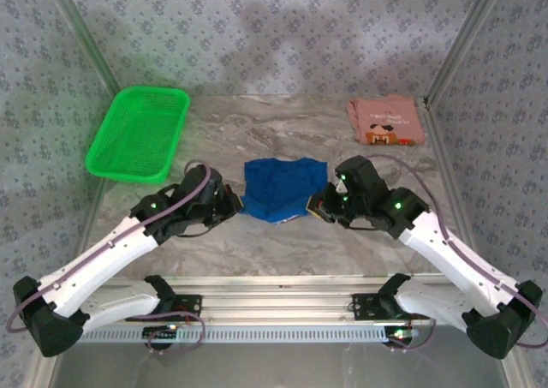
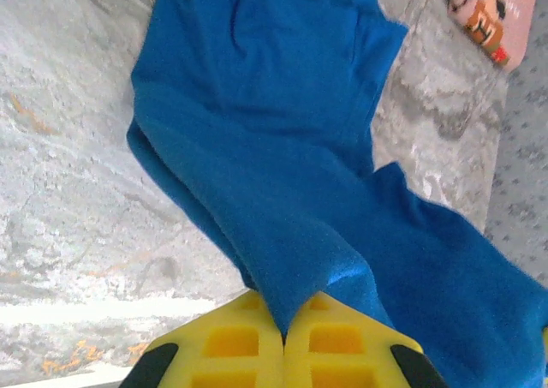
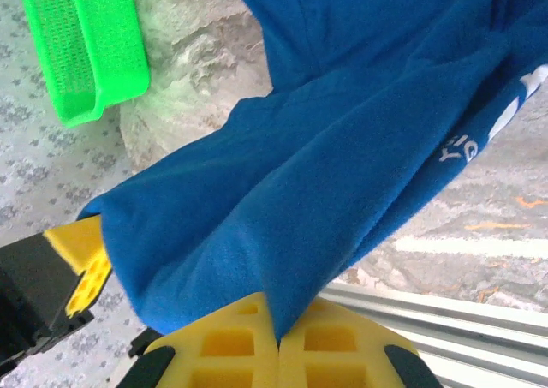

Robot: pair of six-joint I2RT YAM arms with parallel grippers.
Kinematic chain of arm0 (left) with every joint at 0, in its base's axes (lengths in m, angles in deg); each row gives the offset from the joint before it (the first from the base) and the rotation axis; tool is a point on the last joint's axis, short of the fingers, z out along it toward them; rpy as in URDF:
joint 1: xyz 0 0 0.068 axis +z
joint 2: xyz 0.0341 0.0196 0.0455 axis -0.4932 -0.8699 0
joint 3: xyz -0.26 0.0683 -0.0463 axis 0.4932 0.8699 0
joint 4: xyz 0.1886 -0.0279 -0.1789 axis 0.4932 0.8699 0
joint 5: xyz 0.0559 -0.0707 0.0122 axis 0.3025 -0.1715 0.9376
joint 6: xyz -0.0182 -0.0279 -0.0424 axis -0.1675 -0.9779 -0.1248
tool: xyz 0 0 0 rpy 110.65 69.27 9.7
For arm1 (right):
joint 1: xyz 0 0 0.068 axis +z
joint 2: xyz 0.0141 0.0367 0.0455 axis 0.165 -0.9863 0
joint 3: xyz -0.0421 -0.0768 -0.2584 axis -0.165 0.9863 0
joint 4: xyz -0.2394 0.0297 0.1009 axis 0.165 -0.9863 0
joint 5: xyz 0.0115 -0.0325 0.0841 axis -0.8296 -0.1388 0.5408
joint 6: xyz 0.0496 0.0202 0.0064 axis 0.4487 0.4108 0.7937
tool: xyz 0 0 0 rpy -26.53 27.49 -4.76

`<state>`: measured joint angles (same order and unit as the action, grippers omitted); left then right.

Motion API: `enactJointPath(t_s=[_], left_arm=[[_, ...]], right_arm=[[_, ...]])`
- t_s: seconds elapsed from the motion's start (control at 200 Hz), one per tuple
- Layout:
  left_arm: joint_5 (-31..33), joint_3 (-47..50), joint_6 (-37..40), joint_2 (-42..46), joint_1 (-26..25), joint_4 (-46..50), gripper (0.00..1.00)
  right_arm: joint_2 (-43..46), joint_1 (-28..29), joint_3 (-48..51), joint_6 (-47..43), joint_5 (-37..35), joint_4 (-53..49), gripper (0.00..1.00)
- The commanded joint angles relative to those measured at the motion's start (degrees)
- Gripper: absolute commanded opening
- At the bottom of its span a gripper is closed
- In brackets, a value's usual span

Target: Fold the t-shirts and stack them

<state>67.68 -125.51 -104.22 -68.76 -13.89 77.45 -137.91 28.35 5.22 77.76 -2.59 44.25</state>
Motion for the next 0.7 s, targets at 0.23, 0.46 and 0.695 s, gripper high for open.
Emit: enactJointPath(t_s=[0.23, 0.46, 0.695], left_arm=[[-11.5, -2.9, 4.2, -7.4, 9.3, -5.2, 0.0], [-15.7, -7.1, 7.8, -13.7, 13.5, -6.4, 0.0], [-18.4, -11.6, 9.9, -19.2, 16.1, -7.2, 0.0]], right_arm=[[-7.2, -10.8, -2.9, -8.6, 7.1, -1.1, 0.0], [-13.7, -17.4, -6.4, -13.3, 11.1, -0.4, 0.0], [-18.9, -21.2, -10.8, -16.0, 13.3, 0.0, 0.0]])
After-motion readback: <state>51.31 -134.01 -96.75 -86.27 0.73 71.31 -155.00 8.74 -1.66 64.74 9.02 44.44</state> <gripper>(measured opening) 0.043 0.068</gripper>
